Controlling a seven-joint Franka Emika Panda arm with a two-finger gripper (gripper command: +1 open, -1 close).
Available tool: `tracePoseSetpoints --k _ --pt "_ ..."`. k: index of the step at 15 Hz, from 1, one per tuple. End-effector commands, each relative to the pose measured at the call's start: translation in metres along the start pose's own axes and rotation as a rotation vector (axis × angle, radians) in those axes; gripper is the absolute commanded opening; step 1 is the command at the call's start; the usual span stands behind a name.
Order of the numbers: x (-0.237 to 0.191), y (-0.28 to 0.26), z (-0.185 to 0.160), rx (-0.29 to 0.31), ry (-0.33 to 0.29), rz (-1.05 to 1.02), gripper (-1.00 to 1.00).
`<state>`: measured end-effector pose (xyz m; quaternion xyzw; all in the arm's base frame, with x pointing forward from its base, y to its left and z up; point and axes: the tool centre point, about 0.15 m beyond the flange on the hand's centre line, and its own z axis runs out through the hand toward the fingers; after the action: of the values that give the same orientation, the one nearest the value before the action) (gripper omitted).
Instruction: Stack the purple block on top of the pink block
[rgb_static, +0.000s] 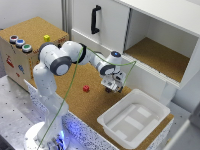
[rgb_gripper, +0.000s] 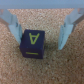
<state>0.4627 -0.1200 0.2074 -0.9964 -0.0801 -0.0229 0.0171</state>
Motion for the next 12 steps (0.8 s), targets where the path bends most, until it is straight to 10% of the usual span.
tracePoseSetpoints --k 1,12 --pt "0.001 0.005 -0.001 0.056 -0.027 0.038 -1.0" --pt "-0.048 -0.061 -0.07 0.011 -0.038 0.043 -1.0"
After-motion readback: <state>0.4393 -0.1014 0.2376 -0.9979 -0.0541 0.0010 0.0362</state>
